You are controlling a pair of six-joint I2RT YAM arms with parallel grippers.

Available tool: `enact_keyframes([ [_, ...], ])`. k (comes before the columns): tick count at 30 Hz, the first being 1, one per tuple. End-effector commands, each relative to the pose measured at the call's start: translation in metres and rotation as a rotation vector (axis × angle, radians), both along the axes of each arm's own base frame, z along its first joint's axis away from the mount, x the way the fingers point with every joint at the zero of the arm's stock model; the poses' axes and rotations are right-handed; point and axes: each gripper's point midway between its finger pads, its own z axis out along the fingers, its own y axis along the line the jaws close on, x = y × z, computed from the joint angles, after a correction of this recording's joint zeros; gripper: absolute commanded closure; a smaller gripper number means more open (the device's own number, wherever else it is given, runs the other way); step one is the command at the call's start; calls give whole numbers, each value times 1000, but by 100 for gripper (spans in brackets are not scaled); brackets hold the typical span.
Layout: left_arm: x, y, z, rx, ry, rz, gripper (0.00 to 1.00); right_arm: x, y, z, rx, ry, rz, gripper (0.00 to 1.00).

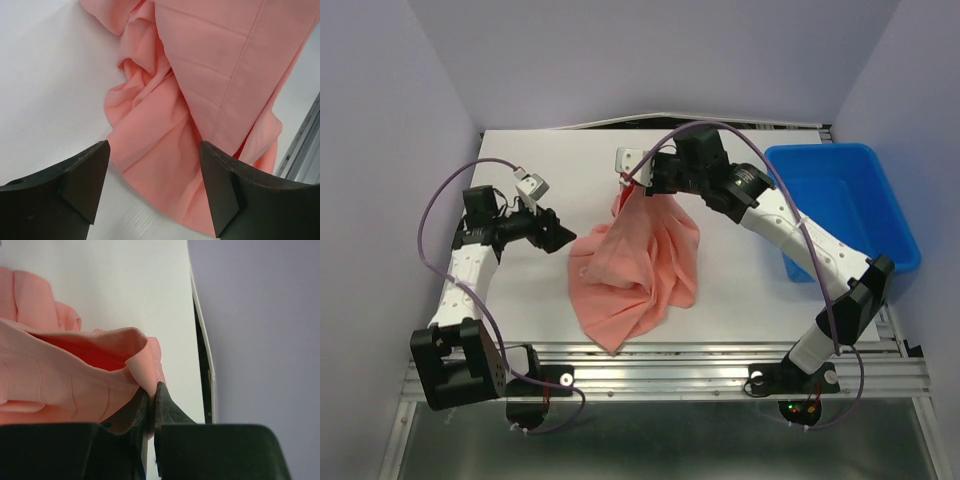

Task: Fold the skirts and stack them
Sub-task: Flatten the skirt out

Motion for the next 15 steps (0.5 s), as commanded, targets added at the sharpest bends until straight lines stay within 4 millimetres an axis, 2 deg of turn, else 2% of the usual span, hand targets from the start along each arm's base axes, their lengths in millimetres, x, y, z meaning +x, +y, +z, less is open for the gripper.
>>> enact_keyframes([
  [1, -20, 4, 27, 56, -201, -138, 16, 6, -28, 81, 125, -116, -124, 99],
  [2, -24, 5, 26, 84, -225, -161, 16, 5, -30, 85, 133, -121, -130, 99],
  [3, -36, 6, 17, 104, -188, -183, 16, 5, -31, 88, 143, -123, -136, 99],
  [4, -38, 8, 15, 169, -262, -236, 16, 4, -32, 93, 155, -122, -143, 99],
  [6, -52, 9, 4, 200, -228, -279, 16, 6, -33, 93, 150, -122, -153, 99],
  [8, -55, 10, 0, 221, -241, -322, 16, 8, -32, 91, 152, -115, -163, 99],
  [9, -69, 7, -3, 204, -203, -360, 16, 9, -33, 91, 152, -117, -168, 99],
  [12, -68, 6, -4, 196, -188, -387, 16, 8, -31, 93, 166, -113, -164, 99],
  [15, -52, 11, -13, 186, -152, -359, 13, 7, -30, 98, 176, -119, -158, 99],
])
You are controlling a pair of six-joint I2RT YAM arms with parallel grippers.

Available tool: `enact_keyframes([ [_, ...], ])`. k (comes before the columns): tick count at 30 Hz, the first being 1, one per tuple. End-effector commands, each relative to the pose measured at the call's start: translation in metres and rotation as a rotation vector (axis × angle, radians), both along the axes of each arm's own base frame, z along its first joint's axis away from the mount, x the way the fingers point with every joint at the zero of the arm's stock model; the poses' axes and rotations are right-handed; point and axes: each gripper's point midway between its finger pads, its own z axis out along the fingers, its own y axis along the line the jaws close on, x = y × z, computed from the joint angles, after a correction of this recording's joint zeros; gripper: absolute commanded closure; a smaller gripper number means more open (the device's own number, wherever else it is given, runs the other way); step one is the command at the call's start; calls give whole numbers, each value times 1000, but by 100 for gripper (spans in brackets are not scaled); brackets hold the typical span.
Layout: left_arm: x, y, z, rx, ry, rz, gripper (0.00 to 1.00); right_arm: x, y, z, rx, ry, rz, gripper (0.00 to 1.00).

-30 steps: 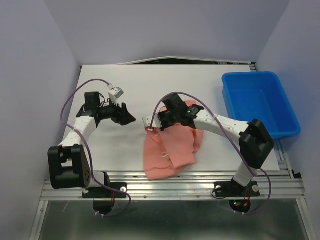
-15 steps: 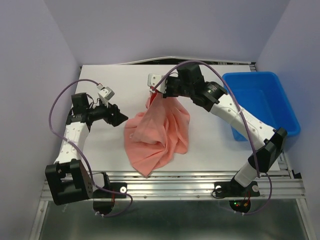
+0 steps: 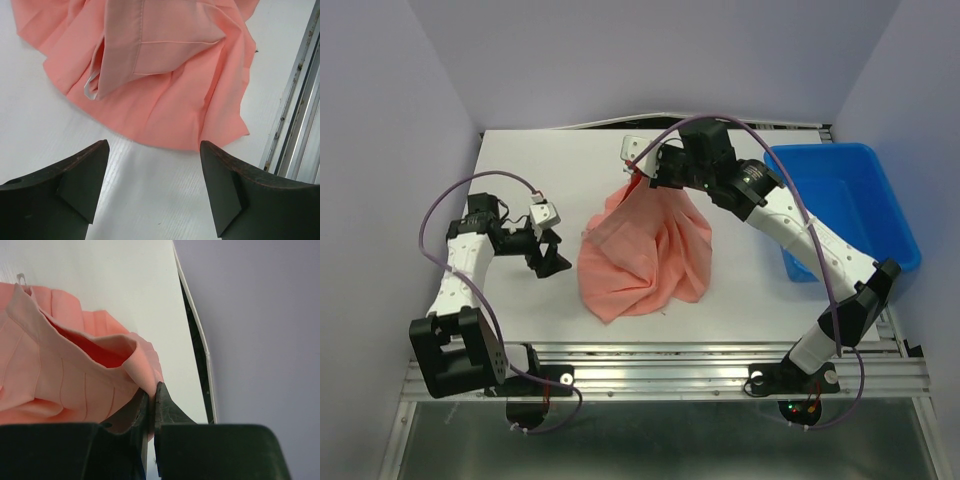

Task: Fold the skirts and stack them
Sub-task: Flatten the skirt out

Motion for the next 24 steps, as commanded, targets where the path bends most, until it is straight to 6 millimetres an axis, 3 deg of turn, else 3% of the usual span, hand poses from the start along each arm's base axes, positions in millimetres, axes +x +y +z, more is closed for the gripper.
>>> enact_keyframes([
  [1, 9, 0, -2, -26, 14, -32, 8, -2, -5, 72, 138, -129, -19, 99],
  [3, 18, 1, -6, -41, 16, -35, 1, -4, -6, 73, 142, -131, -15, 99],
  [6, 32, 0, -13, -66, -2, -69, 1, -9, -8, 73, 145, -125, -2, 99],
  [13, 82, -2, -5, -19, -169, -79, 1, -16, -6, 83, 186, -123, 19, 99],
  [23, 111, -42, -32, 26, -138, -212, 1, -19, -5, 101, 240, -132, 20, 99],
  [24, 113, -54, -34, 25, -138, -229, 1, -20, -6, 104, 250, -136, 18, 99],
])
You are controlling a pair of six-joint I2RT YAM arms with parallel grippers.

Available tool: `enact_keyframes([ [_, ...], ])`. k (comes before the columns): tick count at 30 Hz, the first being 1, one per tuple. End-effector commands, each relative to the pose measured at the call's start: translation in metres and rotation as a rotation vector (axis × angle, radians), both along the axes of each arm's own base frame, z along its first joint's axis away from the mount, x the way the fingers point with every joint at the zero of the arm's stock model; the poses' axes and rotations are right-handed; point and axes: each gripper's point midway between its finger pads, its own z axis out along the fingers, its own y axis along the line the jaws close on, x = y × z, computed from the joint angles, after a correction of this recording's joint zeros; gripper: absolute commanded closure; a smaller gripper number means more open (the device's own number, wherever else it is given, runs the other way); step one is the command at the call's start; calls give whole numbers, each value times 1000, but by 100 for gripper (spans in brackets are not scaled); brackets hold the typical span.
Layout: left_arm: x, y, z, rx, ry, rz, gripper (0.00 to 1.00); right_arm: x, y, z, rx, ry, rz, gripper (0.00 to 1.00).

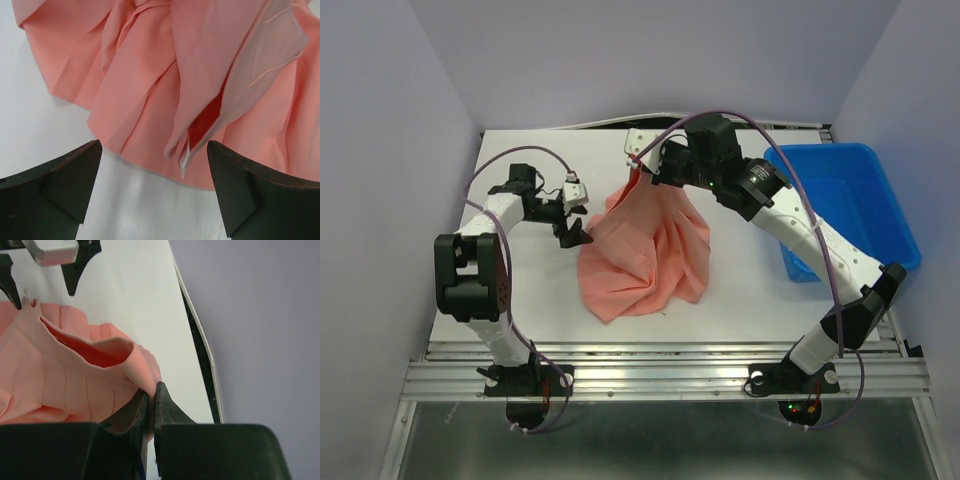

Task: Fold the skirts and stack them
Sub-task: Flatten the skirt out

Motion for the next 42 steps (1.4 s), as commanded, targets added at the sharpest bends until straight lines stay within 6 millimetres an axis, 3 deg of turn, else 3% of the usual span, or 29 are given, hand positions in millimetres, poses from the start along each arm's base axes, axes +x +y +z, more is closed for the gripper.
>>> enact_keyframes([
  [1, 16, -21, 1, -2, -29, -32, 1, -12, -9, 92, 192, -160, 1, 99],
  [5, 17, -42, -5, -15, -25, -72, 1, -15, -11, 99, 214, -163, 0, 99],
  [7, 12, -48, -7, -13, -15, -95, 13, -16, -15, 98, 214, -163, -18, 99],
  [8, 9, -49, -6, -13, -13, -99, 21, -15, -17, 101, 222, -172, -25, 99],
  [9, 7, -48, -5, -12, -6, -98, 39, -14, -20, 101, 224, -176, -45, 99],
  [13, -7, -31, 8, 17, 5, -91, 73, -12, -36, 109, 247, -191, -128, 99],
  [14, -5, -25, 23, 17, -19, -77, 83, -13, -41, 112, 259, -194, -148, 99],
  [15, -10, -17, 29, 18, 13, -53, 100, -10, -48, 114, 263, -198, -187, 99],
  [16, 0, 5, 50, 21, -27, 13, 100, -7, -57, 112, 264, -195, -241, 99],
  [18, 10, 28, 73, 37, -64, 109, 100, -10, -68, 114, 285, -191, -287, 99],
  [19, 24, 53, 84, 65, -72, 237, 100, -8, -76, 107, 280, -179, -325, 99],
  [20, 29, 65, 112, 86, -147, 303, 100, -10, -80, 105, 294, -165, -342, 99],
  [22, 40, 87, 141, 147, -233, 438, 100, -11, -94, 101, 318, -146, -388, 99],
  [23, 39, 94, 168, 163, -308, 488, 100, -8, -102, 101, 353, -125, -417, 99],
  [25, 42, 105, 198, 170, -367, 595, 100, -8, -111, 104, 394, -109, -454, 99],
  [26, 40, 108, 226, 166, -428, 626, 100, -10, -112, 107, 429, -92, -463, 99],
  [31, 12, 126, 283, 215, -546, 764, 100, -23, -136, 133, 577, -76, -524, 99],
  [35, -21, 129, 290, 268, -580, 778, 100, -40, -145, 129, 631, -47, -521, 99],
  [39, -50, 130, 285, 288, -560, 801, 100, -47, -144, 90, 616, 25, -528, 99],
  [42, -56, 134, 287, 283, -547, 844, 100, -47, -145, 82, 627, 39, -540, 99],
])
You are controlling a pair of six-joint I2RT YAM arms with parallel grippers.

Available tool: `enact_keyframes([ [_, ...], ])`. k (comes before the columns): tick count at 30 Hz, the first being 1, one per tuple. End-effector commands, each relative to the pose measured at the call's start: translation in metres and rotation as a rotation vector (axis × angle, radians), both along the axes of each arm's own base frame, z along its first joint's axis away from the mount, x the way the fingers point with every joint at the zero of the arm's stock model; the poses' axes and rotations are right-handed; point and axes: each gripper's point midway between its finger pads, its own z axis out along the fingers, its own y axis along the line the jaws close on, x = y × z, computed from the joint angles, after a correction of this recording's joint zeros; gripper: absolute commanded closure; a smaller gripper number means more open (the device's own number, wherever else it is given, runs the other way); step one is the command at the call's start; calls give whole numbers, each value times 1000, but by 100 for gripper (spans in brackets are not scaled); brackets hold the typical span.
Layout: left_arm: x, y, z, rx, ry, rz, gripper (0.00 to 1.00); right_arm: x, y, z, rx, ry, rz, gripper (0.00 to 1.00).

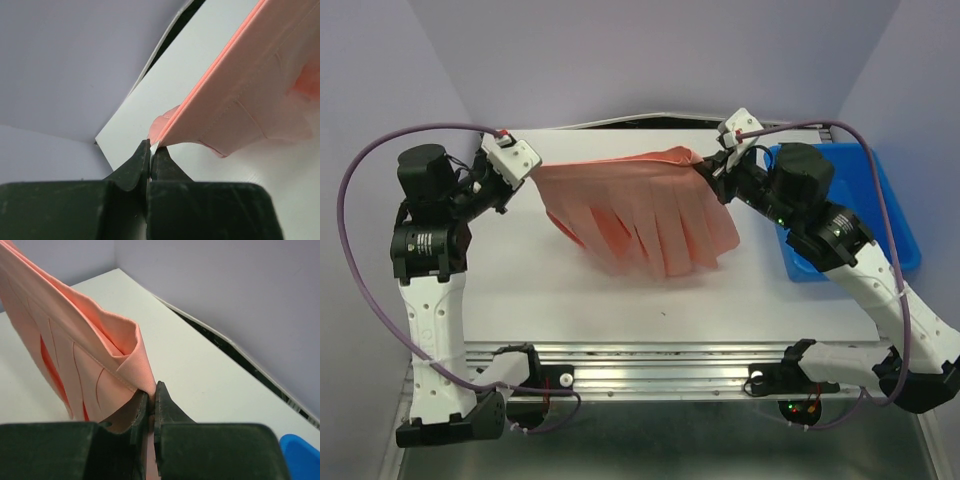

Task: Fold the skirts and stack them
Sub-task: Flatten the skirt out

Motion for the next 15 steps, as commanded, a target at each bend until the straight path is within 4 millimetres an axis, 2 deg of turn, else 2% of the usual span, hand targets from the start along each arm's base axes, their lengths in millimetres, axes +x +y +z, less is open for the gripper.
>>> enact_keyframes([
  [1, -1, 61, 1, 60, 0, 326, 100, 13, -50, 9, 52, -33, -232, 99],
  [2, -2, 61, 0, 39, 7, 334, 100, 13, -49, 9, 61, -29, -232, 99],
  [5, -3, 51, -21, 48, 97, 268, 100, 18, -41, -7, 56, 15, -221, 99],
  [6, -2, 47, -35, 56, 154, 243, 100, 18, -35, -23, 42, 54, -197, 99],
  [7, -6, 43, -40, 53, 178, 227, 100, 18, -35, -23, 42, 54, -197, 99],
  [8, -4, 40, -52, 61, 225, 205, 100, 15, -29, -33, 47, 86, -167, 99],
  [9, -6, 31, -66, 80, 270, 161, 100, 13, -25, -57, 14, 137, -152, 99],
  [11, -13, 20, -106, 101, 417, 110, 100, 5, -18, -88, -10, 223, -106, 99],
  [12, -16, 11, -119, 109, 460, 77, 100, 2, -17, -119, -48, 281, -98, 99],
  [14, -19, 0, -140, 125, 502, 47, 100, -8, -14, -151, -95, 337, -53, 99],
  [15, -24, -4, -167, 120, 565, 51, 100, -14, -17, -164, -118, 354, -41, 99],
])
